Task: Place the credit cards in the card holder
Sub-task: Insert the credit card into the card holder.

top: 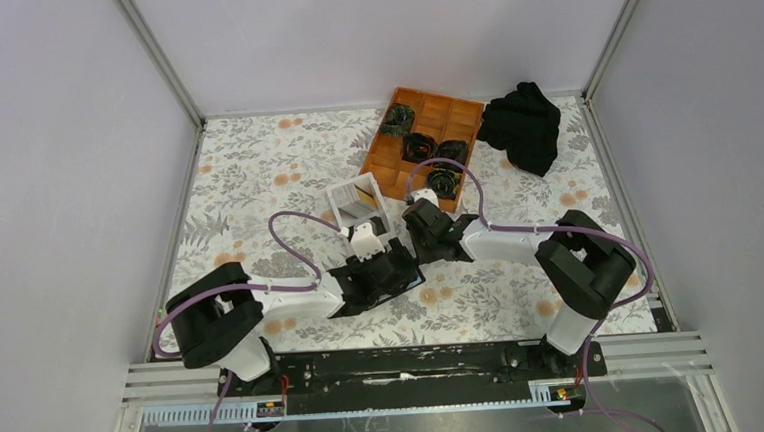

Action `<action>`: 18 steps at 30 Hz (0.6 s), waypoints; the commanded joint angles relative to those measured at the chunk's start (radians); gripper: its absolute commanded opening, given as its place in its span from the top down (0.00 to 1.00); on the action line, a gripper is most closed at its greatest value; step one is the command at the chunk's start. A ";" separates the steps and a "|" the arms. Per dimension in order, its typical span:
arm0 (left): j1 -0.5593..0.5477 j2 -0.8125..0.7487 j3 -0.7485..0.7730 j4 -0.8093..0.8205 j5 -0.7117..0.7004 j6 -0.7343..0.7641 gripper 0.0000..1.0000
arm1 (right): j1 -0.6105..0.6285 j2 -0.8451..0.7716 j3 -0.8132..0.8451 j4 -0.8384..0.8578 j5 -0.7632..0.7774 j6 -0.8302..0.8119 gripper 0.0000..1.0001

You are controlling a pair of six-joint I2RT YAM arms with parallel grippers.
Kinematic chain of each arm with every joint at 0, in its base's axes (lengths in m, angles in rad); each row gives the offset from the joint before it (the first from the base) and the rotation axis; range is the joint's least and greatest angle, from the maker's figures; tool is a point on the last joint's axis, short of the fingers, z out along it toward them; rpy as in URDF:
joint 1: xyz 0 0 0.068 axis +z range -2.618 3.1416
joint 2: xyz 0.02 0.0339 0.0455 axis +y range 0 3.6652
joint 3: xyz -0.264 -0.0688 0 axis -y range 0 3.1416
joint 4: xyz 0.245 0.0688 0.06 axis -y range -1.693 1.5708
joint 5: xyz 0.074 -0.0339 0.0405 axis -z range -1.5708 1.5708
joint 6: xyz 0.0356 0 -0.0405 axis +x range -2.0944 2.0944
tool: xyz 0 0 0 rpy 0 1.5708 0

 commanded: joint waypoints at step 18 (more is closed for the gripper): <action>-0.005 -0.042 -0.104 -0.452 0.003 -0.001 0.00 | 0.007 0.096 -0.078 0.036 -0.016 0.078 0.66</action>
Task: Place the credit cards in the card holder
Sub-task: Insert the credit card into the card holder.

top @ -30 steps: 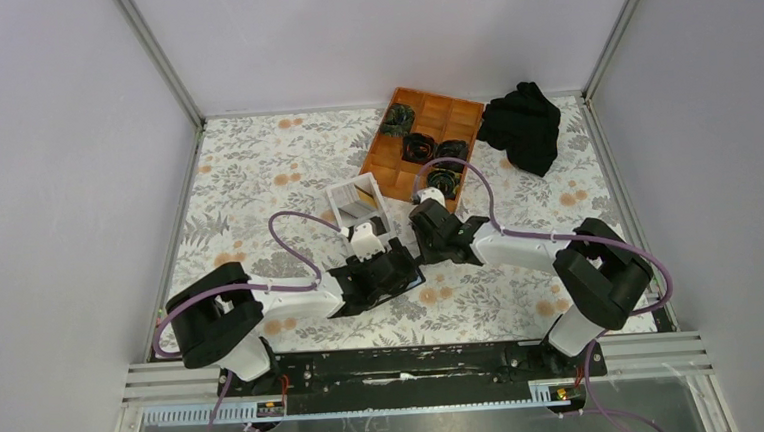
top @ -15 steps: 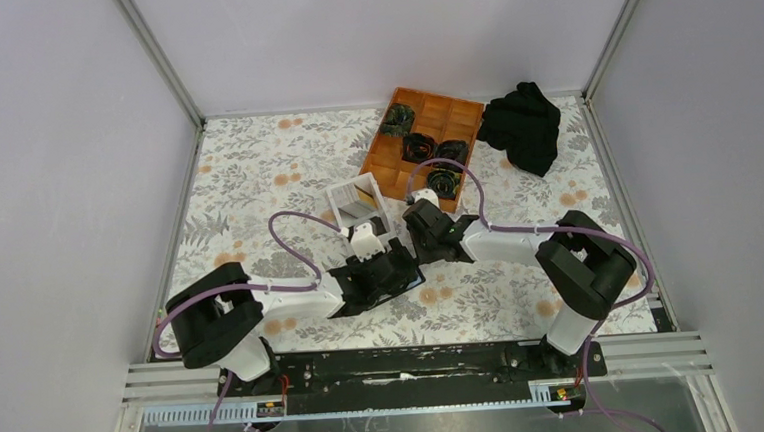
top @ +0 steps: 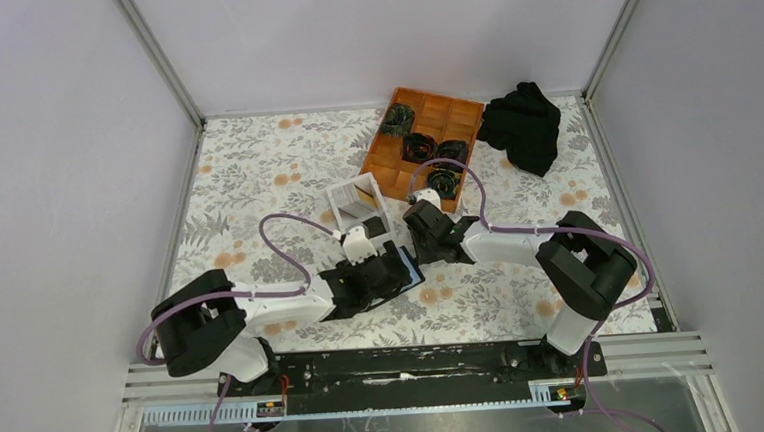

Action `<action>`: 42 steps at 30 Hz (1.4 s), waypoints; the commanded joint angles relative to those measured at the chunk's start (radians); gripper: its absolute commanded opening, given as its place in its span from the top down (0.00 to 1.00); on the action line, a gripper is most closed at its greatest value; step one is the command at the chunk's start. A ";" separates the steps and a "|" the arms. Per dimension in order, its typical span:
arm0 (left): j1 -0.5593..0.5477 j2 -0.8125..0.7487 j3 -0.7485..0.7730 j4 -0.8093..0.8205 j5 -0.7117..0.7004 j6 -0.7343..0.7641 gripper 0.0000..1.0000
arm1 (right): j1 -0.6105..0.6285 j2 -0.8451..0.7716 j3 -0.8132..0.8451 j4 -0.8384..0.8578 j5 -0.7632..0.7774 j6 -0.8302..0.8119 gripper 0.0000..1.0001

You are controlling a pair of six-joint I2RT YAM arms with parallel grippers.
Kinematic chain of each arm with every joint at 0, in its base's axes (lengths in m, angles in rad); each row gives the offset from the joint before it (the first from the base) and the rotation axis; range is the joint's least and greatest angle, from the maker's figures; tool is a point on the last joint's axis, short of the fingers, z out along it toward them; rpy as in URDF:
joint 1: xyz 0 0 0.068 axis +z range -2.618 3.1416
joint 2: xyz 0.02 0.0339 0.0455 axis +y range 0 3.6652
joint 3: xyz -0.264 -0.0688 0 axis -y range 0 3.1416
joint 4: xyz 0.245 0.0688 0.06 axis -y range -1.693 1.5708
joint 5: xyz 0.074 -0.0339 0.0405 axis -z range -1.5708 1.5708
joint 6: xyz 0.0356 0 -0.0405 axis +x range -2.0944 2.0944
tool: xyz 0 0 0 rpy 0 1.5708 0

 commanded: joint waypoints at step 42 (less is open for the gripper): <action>-0.097 -0.247 0.021 -0.495 -0.227 -0.096 1.00 | 0.004 0.084 -0.057 0.017 -0.045 0.019 0.67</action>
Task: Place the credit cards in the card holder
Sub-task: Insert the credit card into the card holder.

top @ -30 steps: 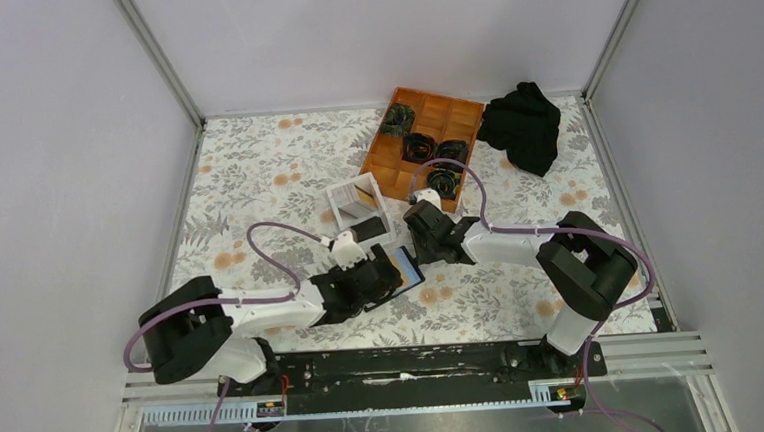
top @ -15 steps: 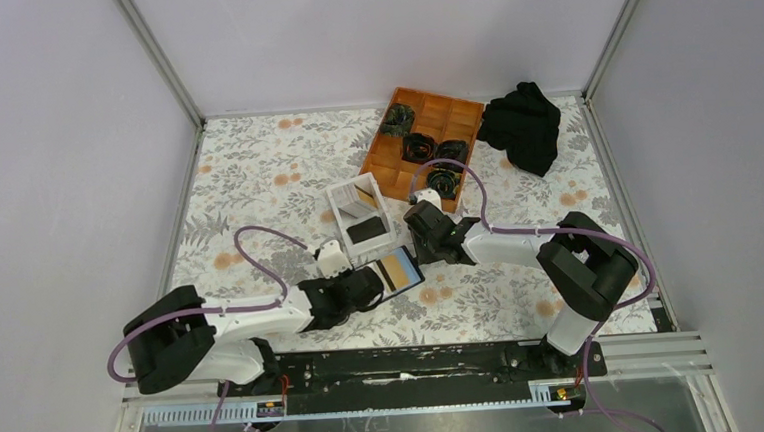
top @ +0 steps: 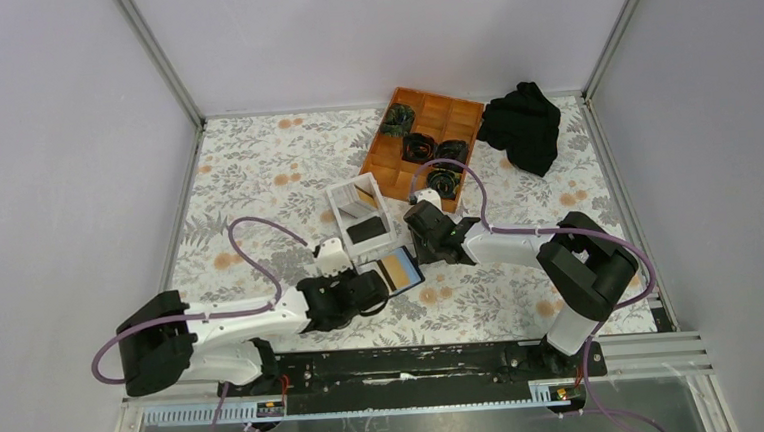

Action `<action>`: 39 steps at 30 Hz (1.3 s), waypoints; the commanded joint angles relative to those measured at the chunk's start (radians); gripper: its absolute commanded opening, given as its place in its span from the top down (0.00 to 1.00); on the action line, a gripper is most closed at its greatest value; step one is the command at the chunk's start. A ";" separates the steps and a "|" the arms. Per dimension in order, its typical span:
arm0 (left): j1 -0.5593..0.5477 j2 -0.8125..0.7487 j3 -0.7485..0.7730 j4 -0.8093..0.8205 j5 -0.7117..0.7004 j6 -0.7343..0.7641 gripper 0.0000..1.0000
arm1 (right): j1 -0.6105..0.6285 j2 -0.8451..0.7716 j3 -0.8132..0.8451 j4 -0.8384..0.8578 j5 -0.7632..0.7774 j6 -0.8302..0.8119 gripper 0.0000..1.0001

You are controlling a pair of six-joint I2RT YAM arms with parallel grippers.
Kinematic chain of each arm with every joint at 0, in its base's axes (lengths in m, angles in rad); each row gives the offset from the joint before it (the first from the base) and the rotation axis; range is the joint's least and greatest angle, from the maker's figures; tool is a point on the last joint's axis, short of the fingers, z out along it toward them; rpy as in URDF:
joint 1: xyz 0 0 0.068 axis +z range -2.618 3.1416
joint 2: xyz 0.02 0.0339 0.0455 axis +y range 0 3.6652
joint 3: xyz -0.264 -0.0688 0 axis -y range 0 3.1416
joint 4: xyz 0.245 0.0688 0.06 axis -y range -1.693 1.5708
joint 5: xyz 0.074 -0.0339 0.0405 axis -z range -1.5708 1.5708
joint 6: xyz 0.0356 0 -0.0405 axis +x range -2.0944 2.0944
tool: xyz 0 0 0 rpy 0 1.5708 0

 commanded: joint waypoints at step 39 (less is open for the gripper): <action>-0.039 0.261 0.079 0.250 -0.148 0.248 1.00 | 0.003 0.084 -0.055 0.003 -0.053 0.015 0.67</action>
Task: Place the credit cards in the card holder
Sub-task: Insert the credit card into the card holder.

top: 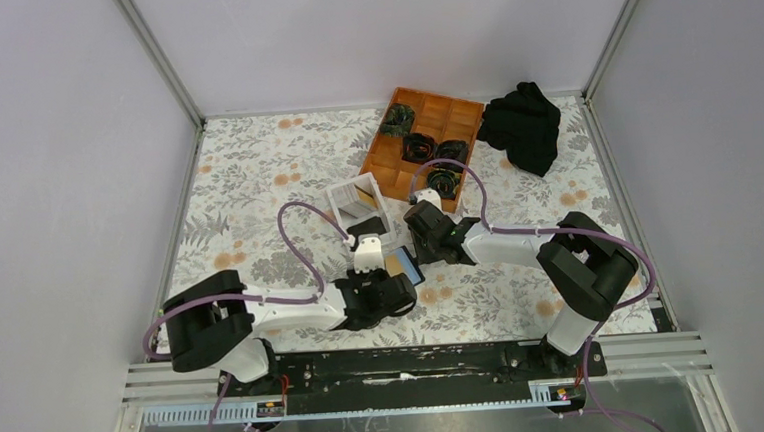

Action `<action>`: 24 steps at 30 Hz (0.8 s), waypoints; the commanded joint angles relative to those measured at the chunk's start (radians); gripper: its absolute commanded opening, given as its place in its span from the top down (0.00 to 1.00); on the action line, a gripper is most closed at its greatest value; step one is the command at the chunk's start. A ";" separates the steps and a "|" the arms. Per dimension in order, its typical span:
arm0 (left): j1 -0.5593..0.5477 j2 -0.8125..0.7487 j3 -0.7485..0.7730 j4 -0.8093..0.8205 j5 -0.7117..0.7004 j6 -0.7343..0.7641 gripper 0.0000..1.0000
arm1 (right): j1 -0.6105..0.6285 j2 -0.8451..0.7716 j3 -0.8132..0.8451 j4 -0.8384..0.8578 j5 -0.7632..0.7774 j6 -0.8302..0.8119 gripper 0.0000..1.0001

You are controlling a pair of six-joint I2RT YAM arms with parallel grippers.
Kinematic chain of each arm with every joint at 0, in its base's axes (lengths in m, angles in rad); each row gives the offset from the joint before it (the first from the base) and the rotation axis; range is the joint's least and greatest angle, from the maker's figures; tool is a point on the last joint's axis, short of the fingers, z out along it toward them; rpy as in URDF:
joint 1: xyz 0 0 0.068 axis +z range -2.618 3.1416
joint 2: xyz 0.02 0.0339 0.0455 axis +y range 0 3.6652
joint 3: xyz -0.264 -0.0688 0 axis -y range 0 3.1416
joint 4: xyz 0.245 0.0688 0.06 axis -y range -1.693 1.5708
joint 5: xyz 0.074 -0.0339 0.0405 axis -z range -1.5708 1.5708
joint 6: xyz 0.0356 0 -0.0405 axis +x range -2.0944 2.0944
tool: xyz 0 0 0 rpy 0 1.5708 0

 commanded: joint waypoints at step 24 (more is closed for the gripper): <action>0.052 0.072 -0.024 0.222 -0.033 0.081 1.00 | 0.003 0.093 -0.054 0.007 -0.063 0.017 0.67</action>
